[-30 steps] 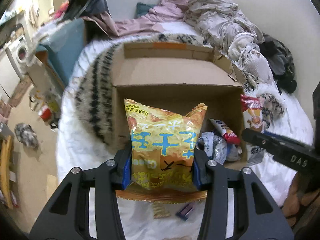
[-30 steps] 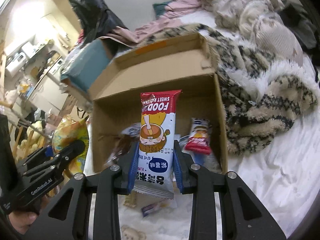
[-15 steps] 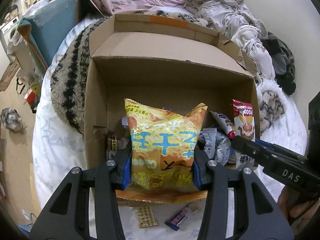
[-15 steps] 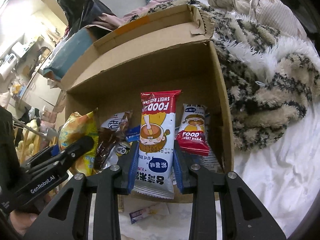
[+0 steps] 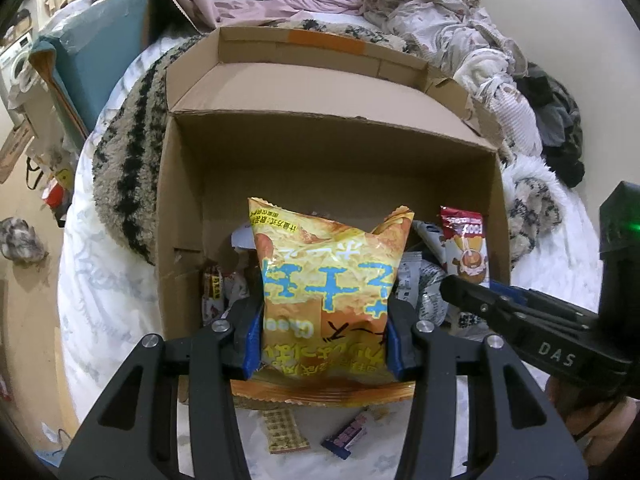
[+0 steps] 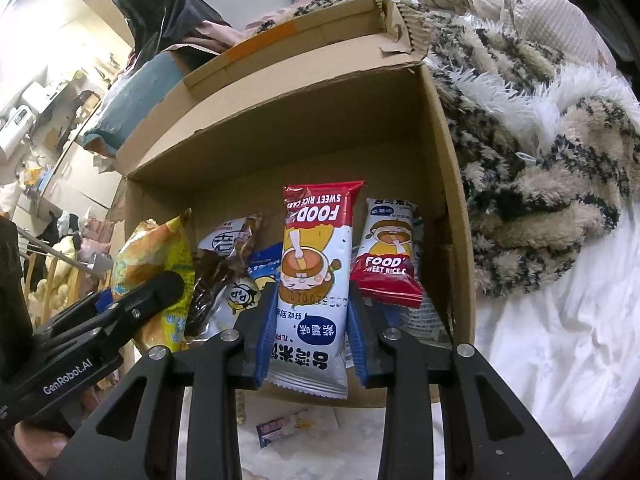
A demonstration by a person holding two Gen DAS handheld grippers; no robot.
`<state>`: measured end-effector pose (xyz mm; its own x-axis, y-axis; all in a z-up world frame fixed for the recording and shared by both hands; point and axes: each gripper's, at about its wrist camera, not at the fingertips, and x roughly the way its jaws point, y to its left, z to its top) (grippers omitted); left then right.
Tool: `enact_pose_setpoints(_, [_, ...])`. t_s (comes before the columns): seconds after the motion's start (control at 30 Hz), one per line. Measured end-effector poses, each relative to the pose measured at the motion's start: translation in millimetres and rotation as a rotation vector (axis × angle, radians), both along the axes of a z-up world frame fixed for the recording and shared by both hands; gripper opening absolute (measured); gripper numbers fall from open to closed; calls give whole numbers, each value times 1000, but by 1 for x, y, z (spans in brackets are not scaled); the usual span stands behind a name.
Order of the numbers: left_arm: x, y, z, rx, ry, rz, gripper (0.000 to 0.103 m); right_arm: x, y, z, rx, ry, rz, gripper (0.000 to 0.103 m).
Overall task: Organize snacks
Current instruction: 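Carry the yellow bag and rice-cake bar over the box and open both grippers, then withdraw both open grippers from the box toward the remaining snacks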
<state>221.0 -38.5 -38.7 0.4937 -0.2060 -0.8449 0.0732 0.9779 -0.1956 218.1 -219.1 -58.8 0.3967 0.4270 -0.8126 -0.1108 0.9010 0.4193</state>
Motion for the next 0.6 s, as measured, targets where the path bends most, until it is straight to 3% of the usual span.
enact_pose_setpoints(0.13, [-1,-1,-1,-14,11,-11,48,-1,-2,0,10,-2,0,34])
enact_pose_setpoints(0.2, [-3,-2,1,0,-10,-20,60,0,-4,2,23,-8,-5,35])
enact_pose_setpoints(0.43, [-7,-2,7,-3,-36,-32,82,-1,-7,8,44,-29,-14,36])
enact_pose_setpoints(0.47, [-8,-2,7,-1,-40,-32,84,0,-8,9,39,-30,-18,42])
enact_pose_setpoints(0.5, [-8,-2,8,1,-46,-35,84,0,-10,9,43,-28,-24,57])
enact_pose_setpoints(0.57, [-9,-2,7,7,-51,-41,84,0,-14,10,61,-26,-46,74])
enact_pose_setpoints(0.6, [-9,-2,7,9,-53,-41,84,-1,-16,10,65,-29,-54,74])
